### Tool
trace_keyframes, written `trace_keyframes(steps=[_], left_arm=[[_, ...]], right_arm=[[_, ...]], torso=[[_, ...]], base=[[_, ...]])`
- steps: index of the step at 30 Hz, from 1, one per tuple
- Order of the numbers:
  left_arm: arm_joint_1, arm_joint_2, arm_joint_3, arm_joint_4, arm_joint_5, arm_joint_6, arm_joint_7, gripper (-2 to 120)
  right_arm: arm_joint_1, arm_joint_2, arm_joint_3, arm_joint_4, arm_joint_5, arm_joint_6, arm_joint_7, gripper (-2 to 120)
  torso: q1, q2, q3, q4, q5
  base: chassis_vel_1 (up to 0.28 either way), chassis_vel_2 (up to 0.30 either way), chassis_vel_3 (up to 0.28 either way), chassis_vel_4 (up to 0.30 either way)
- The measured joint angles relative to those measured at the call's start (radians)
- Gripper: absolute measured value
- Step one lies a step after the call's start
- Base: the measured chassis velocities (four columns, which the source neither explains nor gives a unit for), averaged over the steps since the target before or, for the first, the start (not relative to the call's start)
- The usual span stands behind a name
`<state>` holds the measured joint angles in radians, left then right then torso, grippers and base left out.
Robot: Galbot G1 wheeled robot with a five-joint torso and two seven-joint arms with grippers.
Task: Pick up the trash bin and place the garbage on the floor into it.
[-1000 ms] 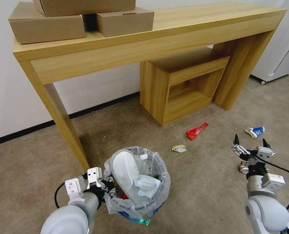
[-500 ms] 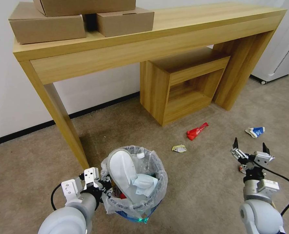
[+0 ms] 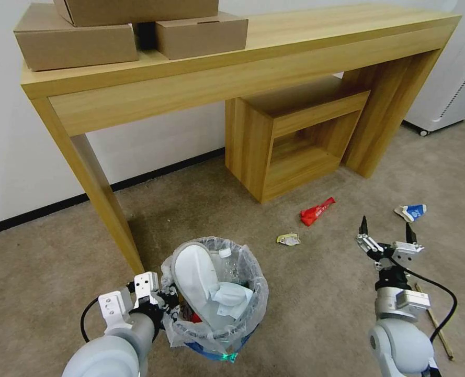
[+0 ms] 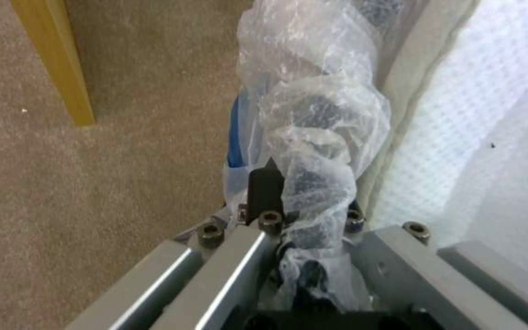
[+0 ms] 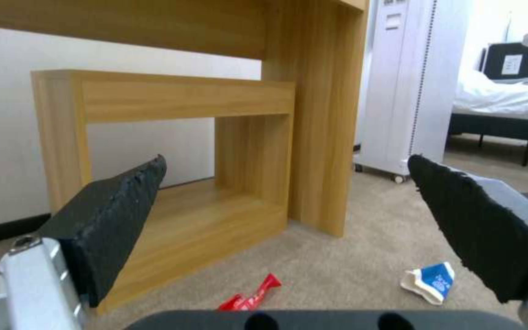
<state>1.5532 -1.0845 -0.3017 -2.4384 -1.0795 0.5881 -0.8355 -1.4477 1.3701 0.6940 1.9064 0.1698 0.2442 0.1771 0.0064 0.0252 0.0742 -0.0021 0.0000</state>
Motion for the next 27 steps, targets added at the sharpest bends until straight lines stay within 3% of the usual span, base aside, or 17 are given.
trace_keyframes(steps=[27], left_arm=[[0.002,-0.003,0.036,0.024,0.035,0.004,0.005,0]], right_arm=[[0.010,-0.015,-0.024,-0.023,0.012,0.010,-0.016,100]], torso=[[0.000,0.000,0.000,0.0000,0.0001]], base=[[0.000,0.000,0.000,0.000]])
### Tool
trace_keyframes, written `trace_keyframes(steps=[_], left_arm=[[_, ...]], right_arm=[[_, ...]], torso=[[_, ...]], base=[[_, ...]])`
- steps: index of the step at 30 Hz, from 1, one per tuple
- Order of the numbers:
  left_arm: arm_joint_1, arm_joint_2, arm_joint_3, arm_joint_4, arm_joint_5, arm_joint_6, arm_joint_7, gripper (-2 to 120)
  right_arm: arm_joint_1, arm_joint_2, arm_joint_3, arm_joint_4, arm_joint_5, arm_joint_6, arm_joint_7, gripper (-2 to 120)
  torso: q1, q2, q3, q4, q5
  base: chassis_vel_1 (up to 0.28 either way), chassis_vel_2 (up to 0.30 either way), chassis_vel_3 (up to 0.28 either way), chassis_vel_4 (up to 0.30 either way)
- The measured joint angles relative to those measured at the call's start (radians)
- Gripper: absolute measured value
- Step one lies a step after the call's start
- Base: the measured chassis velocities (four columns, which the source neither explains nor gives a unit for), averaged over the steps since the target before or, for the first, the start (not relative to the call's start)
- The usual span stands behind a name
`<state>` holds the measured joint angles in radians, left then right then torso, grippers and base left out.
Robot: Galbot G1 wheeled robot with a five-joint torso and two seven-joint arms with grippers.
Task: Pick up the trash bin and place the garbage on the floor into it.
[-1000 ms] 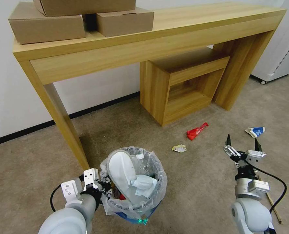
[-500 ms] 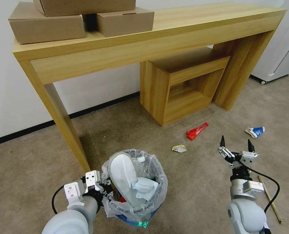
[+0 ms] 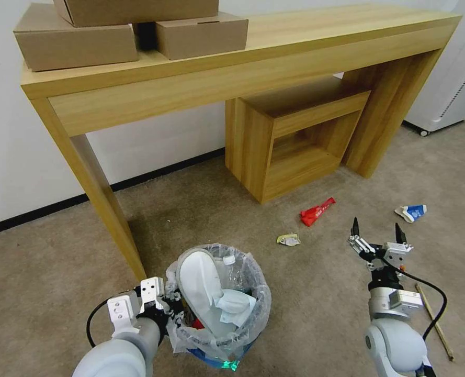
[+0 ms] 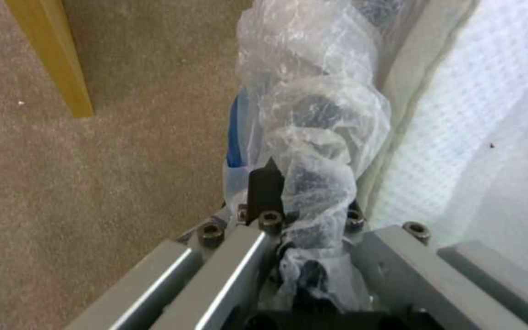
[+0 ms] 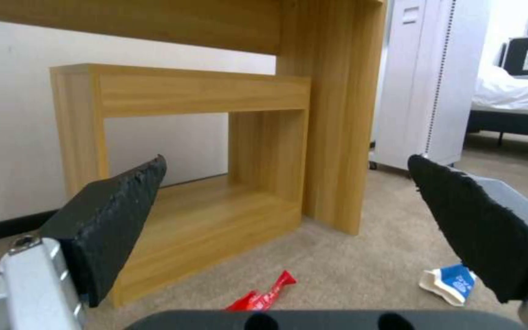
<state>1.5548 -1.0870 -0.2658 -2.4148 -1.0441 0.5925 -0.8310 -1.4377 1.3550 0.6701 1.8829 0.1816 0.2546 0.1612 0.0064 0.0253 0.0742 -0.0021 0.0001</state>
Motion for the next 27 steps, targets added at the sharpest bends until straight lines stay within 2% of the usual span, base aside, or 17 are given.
trace_keyframes(steps=[15,27], left_arm=[[0.005,-0.018,0.015,0.017,0.029,0.002,0.007,0],[0.006,-0.024,0.014,0.022,0.039,0.002,0.010,0]], right_arm=[[0.018,-0.009,-0.022,-0.018,-0.011,0.014,0.002,100],[0.041,-0.030,-0.028,-0.042,-0.019,0.014,0.022,100]], torso=[[0.000,0.000,0.000,0.0000,0.0000],[0.000,0.000,0.000,0.0000,0.0000]], base=[[-0.062,0.074,0.068,-0.070],[-0.008,0.006,0.006,-0.010]])
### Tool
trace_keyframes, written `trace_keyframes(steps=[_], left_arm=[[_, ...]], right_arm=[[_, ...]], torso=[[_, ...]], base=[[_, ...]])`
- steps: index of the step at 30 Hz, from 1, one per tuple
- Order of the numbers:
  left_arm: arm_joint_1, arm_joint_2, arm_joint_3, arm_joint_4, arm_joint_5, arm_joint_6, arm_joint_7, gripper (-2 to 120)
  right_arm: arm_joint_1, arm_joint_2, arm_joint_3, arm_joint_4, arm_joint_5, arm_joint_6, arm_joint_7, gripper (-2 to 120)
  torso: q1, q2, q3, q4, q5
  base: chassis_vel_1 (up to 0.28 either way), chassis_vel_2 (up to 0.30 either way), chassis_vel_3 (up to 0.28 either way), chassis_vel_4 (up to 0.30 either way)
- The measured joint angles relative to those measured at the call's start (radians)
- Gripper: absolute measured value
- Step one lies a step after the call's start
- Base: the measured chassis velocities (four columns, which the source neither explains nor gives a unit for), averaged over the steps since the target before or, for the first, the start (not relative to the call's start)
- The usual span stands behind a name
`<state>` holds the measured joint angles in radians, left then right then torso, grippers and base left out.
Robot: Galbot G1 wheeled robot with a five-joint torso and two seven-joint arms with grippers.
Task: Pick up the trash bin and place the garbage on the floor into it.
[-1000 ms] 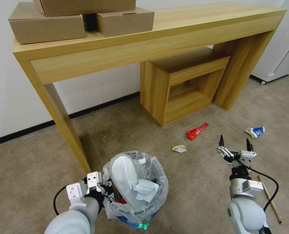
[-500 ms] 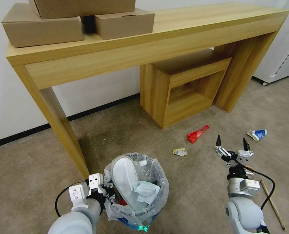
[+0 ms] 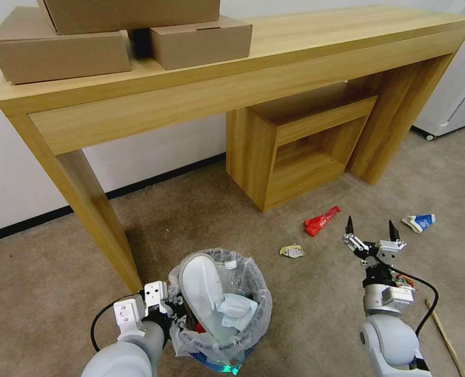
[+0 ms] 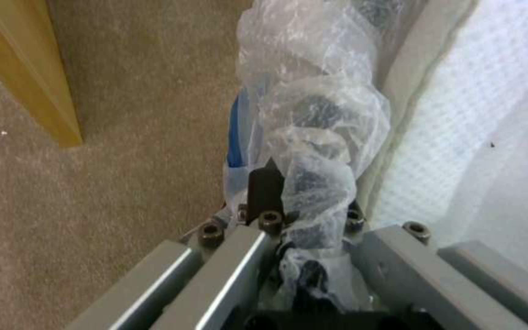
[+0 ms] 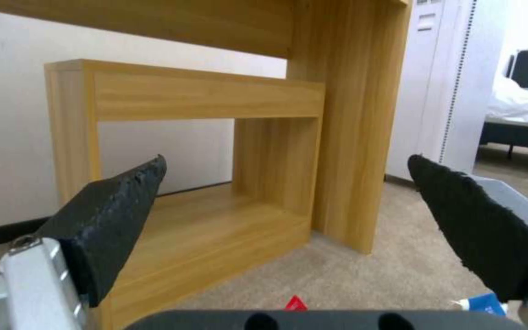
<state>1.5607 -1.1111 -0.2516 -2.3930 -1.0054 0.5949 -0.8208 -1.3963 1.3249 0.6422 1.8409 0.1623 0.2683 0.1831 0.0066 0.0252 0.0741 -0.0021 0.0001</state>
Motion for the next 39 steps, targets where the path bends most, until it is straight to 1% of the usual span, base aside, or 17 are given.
trace_keyframes(steps=[13,27,39], left_arm=[[0.003,-0.006,0.014,-0.001,0.010,0.007,0.006,0],[0.021,-0.015,0.019,-0.001,0.021,0.004,-0.004,0],[0.032,-0.033,0.032,-0.002,0.053,0.010,0.006,0]], right_arm=[[-0.016,-0.016,0.026,0.017,0.003,-0.002,0.006,100],[-0.032,-0.029,0.036,0.032,0.001,0.012,-0.003,100],[-0.039,-0.034,0.058,0.044,0.014,0.016,0.000,100]], torso=[[0.000,0.000,0.000,0.0000,0.0000],[0.000,0.000,0.000,0.0001,0.0000],[0.000,0.000,0.000,0.0000,-0.0001]], base=[[0.000,0.000,0.000,0.000],[0.000,0.000,0.000,0.000],[-0.075,-0.069,-0.076,-0.073]])
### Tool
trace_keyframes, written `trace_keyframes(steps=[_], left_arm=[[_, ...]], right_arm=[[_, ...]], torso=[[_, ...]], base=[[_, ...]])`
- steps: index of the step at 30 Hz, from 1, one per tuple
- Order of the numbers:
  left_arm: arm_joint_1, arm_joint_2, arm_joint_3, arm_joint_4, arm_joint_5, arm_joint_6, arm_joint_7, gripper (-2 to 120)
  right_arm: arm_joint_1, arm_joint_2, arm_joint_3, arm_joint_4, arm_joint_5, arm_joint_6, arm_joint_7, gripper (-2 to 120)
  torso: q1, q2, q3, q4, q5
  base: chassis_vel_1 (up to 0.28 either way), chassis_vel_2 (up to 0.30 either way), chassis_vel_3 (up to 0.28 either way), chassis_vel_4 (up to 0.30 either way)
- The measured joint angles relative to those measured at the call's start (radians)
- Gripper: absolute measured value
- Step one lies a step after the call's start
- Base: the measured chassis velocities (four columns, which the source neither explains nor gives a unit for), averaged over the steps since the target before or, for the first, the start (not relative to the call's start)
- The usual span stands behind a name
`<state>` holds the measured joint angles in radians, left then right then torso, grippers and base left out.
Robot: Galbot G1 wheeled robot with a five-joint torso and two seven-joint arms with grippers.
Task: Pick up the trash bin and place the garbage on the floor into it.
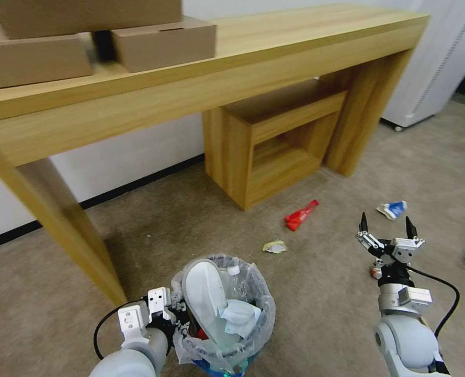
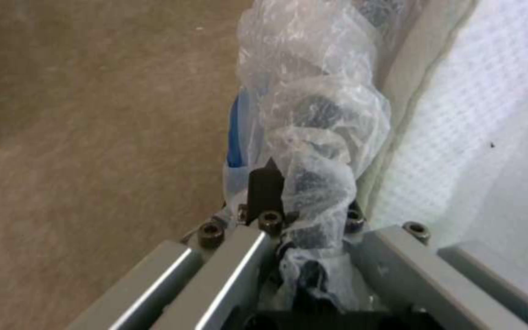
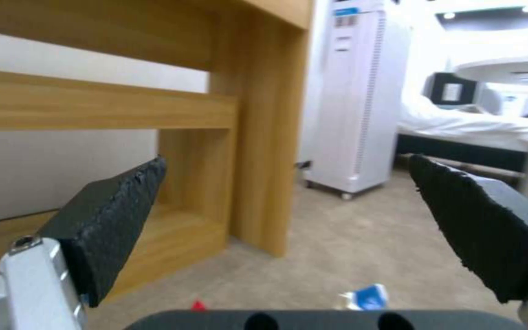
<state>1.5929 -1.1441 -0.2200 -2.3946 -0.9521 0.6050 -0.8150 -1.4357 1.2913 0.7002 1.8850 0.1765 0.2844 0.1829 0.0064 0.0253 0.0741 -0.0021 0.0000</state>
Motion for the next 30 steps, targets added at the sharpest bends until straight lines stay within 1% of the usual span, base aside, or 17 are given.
trace_keyframes(steps=[9,11,16,23,27,30], left_arm=[[-0.009,0.015,-0.030,-0.005,-0.024,-0.004,-0.002,0],[-0.013,0.021,-0.043,-0.009,-0.037,-0.008,-0.005,0],[-0.016,0.023,-0.043,-0.009,-0.049,-0.014,-0.011,0],[-0.027,0.040,-0.052,-0.012,-0.069,-0.017,-0.015,0],[-0.032,0.049,-0.066,-0.020,-0.094,-0.021,-0.025,0],[-0.031,0.053,-0.075,-0.026,-0.102,-0.023,-0.030,0]], right_arm=[[-0.009,0.025,0.016,0.018,-0.006,0.006,0.000,100],[-0.012,0.041,0.021,0.021,-0.014,0.009,-0.001,100],[-0.010,0.066,0.038,0.026,-0.018,0.011,-0.001,100],[-0.016,0.106,0.085,0.054,-0.018,0.011,0.001,100],[-0.030,0.112,0.107,0.060,-0.017,0.022,-0.002,100],[-0.038,0.107,0.104,0.054,-0.023,0.033,-0.006,100]], torso=[[0.000,0.000,0.000,-0.0001,0.0000],[0.000,0.000,0.000,-0.0002,0.0000],[0.000,0.000,0.000,-0.0004,0.0000],[0.000,0.000,0.000,0.0002,-0.0001],[0.000,0.000,0.000,0.0000,0.0000],[0.000,0.000,0.000,-0.0001,0.0000]], base=[[-0.119,-0.122,-0.110,-0.122],[-0.117,-0.127,-0.130,-0.134],[-0.103,-0.106,-0.082,-0.098],[-0.005,-0.008,-0.006,-0.011],[0.000,0.000,0.000,0.000],[0.000,0.000,0.000,0.000]])
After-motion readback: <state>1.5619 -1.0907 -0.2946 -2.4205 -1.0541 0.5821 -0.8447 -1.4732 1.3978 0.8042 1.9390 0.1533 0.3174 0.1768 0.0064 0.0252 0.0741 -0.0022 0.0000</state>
